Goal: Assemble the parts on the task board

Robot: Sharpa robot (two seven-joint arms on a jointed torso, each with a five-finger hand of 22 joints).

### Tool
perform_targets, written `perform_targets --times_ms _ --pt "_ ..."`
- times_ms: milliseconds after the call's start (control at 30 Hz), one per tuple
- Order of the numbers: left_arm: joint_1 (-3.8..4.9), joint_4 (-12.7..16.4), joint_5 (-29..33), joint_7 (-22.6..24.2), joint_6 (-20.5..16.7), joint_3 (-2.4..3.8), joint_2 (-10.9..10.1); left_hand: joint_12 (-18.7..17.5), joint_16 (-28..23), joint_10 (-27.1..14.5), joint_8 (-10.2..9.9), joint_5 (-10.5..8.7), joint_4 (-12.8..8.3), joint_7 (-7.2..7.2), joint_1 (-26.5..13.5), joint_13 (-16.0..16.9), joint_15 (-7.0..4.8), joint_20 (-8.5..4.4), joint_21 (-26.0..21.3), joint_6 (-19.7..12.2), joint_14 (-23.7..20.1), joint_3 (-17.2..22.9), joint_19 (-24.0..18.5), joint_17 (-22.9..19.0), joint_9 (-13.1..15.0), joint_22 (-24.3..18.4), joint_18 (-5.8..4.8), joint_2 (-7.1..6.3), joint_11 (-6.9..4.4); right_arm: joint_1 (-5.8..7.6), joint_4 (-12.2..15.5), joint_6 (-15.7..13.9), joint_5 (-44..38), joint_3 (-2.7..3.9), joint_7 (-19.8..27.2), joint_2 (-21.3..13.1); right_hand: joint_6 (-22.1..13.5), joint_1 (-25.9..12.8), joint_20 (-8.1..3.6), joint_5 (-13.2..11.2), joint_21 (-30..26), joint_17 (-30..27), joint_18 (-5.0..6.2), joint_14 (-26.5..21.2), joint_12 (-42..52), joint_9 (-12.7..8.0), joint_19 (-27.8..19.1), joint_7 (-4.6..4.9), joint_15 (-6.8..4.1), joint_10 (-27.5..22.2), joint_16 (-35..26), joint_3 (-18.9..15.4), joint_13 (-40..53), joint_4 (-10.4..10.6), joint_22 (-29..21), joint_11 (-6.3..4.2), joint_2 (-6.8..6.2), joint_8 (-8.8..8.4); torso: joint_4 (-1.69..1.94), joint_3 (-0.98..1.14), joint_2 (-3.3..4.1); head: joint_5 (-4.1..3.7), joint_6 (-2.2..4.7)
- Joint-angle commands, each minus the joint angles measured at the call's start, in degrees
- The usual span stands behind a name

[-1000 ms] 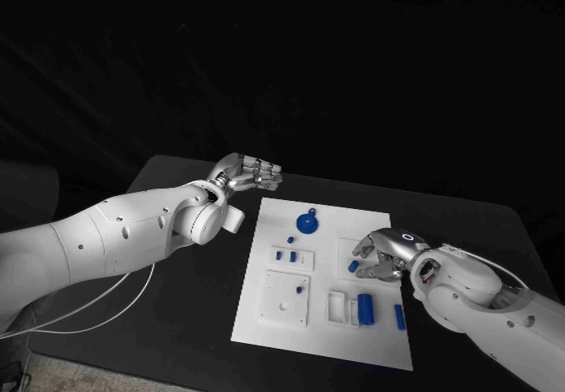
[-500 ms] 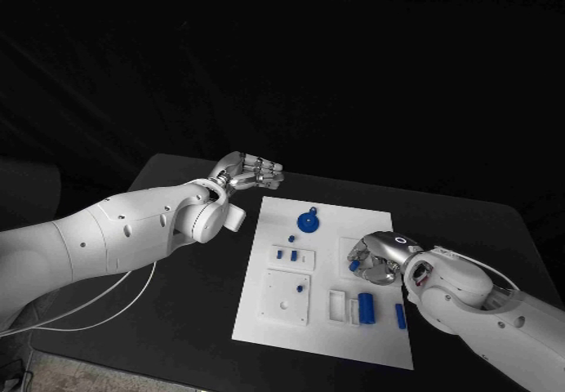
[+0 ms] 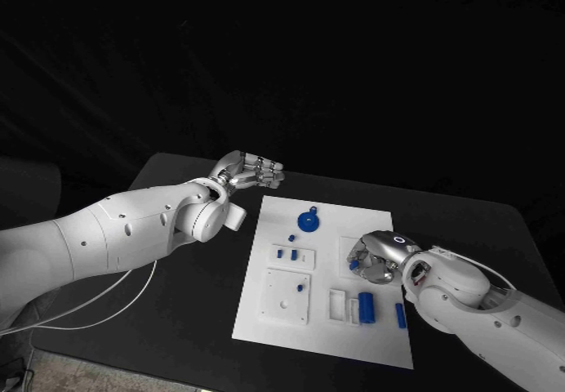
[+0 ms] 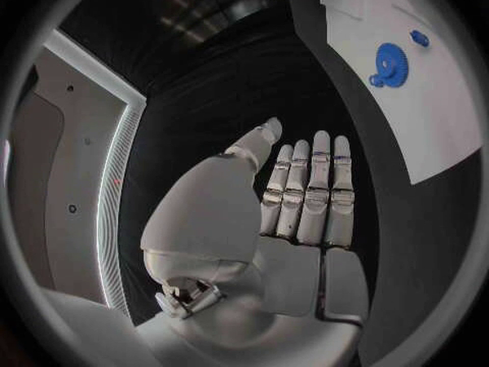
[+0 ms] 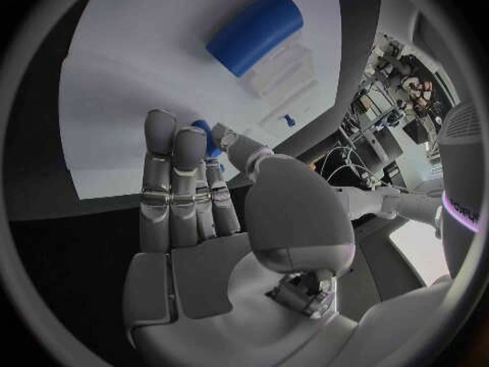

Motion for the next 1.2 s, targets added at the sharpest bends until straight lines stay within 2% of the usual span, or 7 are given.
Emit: perform_targets --times_ms 33,167,300,600,767,900,1200 --pt "0.11 0.06 0.25 0.36 0.78 0.05 0.10 -0.08 -0.08 -0.31 -0.06 0.15 0.00 0.06 0.01 0.00 -0.05 0.19 0.19 -0.30 -0.29 -0.24 0.10 0.04 0.06 -0.06 -0.41 0.22 0.10 -0.15 0.16 -1.31 -0.98 -0.19 0.41 0.31 2.26 0.51 -0.88 -0.43 0.25 0.09 -0.15 0.04 -0.08 0.32 2.00 -0.26 -0.63 1.97 0.21 -0.22 0.06 0.01 0.12 -0.62 1.51 0.16 0.02 0.02 0.03 -0.07 -0.05" --pt "0.11 0.02 0.25 0.33 0.81 0.05 0.07 -0.08 -0.06 -0.32 -0.05 0.17 0.13 0.05 -0.03 0.00 -0.05 0.21 0.24 -0.28 -0.30 -0.26 0.09 0.06 0.06 -0.21 -0.39 0.30 0.09 -0.17 0.19 -3.16 -1.90 -0.23 -0.19 0.44 4.25 0.71 -1.37 -0.43 0.36 0.06 -0.59 0.12 0.06 0.50 2.04 -0.66 -1.07 3.99 0.02 0.30 0.17 -0.54 0.22 -1.26 2.45 0.17 0.02 0.01 0.02 -0.15 -0.13" --pt "0.11 -0.05 0.25 0.25 0.94 0.05 0.05 -0.08 -0.06 -0.32 -0.05 0.17 0.13 0.05 -0.03 0.00 -0.05 0.21 0.24 -0.28 -0.30 -0.26 0.09 0.06 0.06 -0.21 -0.39 0.30 0.09 -0.19 0.30 -4.41 -2.46 -0.24 -0.38 0.51 4.95 0.11 -1.70 -0.35 0.43 0.10 -1.01 0.26 -0.03 0.53 2.02 -0.81 -1.27 4.77 -0.16 1.23 0.16 -1.26 0.30 -1.47 2.56 -0.01 0.00 0.03 -0.01 -0.12 -0.21" --pt "0.11 -0.32 0.25 0.24 1.02 0.05 -0.07 -0.06 -0.06 -0.30 -0.07 0.19 0.24 0.06 -0.11 0.00 -0.06 0.21 0.25 -0.32 -0.27 -0.25 0.09 0.06 0.06 -0.26 -0.39 0.40 0.08 -0.20 1.46 -6.04 -0.69 -0.14 0.66 0.10 5.32 0.00 -1.81 -0.43 0.89 0.16 -1.07 0.38 -0.02 0.55 2.09 -0.90 -1.38 5.12 -0.16 1.55 0.17 -1.62 0.53 -1.56 2.55 0.05 0.00 0.10 -0.01 0.21 -0.15" --pt "0.10 -0.65 0.25 0.26 1.03 0.05 -0.09 -0.06 -0.06 -0.30 -0.07 0.19 0.24 0.06 -0.11 0.00 -0.06 0.21 0.25 -0.32 -0.27 -0.25 0.09 0.06 0.06 -0.26 -0.39 0.40 0.08 -0.20 3.40 -7.10 0.16 0.99 1.88 -0.20 5.63 0.13 -1.99 -0.49 1.07 0.21 -1.04 0.41 -0.02 0.53 2.12 -0.96 -1.56 5.36 -0.17 1.31 0.17 -1.80 0.60 -1.65 2.50 0.05 -0.05 0.14 0.00 0.37 -0.18" --pt "0.10 -0.81 0.25 0.26 1.00 0.05 -0.10 -0.06 -0.06 -0.30 -0.07 0.19 0.24 0.06 -0.11 0.00 -0.06 0.21 0.25 -0.32 -0.27 -0.25 0.09 0.06 0.06 -0.26 -0.39 0.40 0.08 -0.20 5.38 -7.43 1.88 1.74 2.91 -0.74 5.73 0.16 -2.02 -0.52 1.18 0.23 -1.07 0.42 -0.02 0.52 2.13 -1.00 -1.59 5.45 -0.17 1.26 0.16 -1.84 0.65 -1.69 2.51 0.05 -0.04 0.01 -0.02 0.49 -0.12" --pt "0.10 -0.94 0.25 0.32 0.85 0.05 0.07 -0.06 -0.06 -0.30 -0.07 0.19 0.24 0.06 -0.11 0.00 -0.06 0.21 0.25 -0.32 -0.27 -0.25 0.09 0.06 0.06 -0.26 -0.39 0.40 0.08 -0.32 8.22 -6.67 2.10 2.08 5.60 0.34 5.75 0.33 -2.06 -0.53 1.30 0.23 -1.14 0.44 -0.05 0.41 2.08 -0.99 -1.60 5.41 -0.29 0.88 0.15 -1.89 0.66 -1.67 2.74 0.02 -0.06 -0.03 -0.07 1.31 -0.07"
